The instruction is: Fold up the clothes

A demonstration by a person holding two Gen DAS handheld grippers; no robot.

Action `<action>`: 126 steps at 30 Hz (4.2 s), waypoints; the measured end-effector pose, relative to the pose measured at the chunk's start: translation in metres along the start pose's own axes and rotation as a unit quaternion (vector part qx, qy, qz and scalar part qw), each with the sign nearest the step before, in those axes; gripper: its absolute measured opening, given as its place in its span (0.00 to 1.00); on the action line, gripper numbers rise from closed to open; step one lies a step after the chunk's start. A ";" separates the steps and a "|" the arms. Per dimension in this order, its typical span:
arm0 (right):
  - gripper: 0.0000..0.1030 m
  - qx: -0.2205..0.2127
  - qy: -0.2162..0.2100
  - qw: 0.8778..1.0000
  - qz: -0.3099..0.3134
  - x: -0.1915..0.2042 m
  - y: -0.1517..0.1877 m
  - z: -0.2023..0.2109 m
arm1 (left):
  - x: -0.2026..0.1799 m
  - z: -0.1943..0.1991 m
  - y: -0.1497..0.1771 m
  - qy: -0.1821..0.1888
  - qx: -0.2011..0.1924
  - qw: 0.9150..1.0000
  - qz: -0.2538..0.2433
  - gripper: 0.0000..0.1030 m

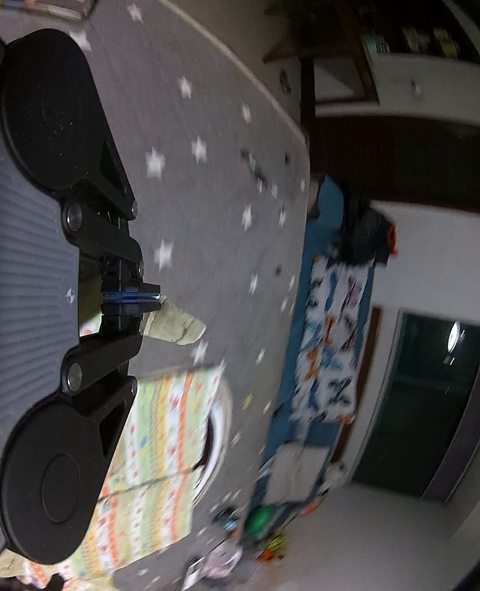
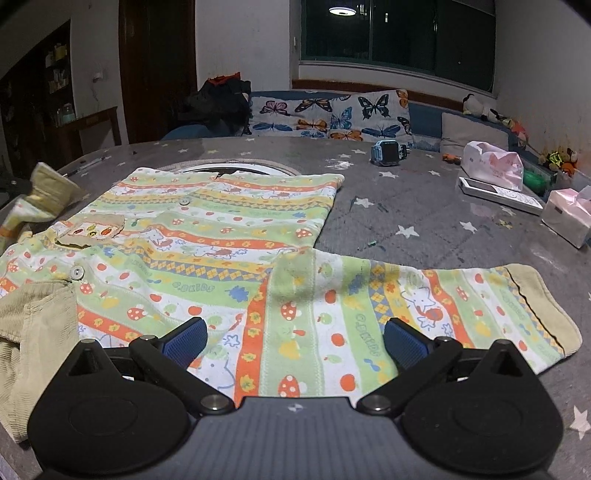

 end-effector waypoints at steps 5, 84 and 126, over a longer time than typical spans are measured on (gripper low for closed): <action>1.00 -0.003 0.001 1.000 0.000 0.000 0.001 0.000 | 0.047 0.026 0.010 -0.045 -0.020 0.998 0.044 0.01; 1.00 0.068 -0.113 0.984 0.123 0.101 -0.008 -0.002 | 0.076 0.011 0.054 -0.030 0.048 0.997 0.047 0.19; 0.05 0.052 -0.199 0.970 0.129 0.148 -0.012 0.054 | -0.188 0.077 0.136 0.270 0.086 0.907 -0.312 0.29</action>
Point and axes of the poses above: each gripper's, at about its wrist camera, not at the fingertips, and z roughly against the way its jaws point, x to its left, y to its underside, the point moved 7 cm from there along -z, roughly the way its jaws point, and after that the axes turned 3 degrees about x, right-handed, at the moved point
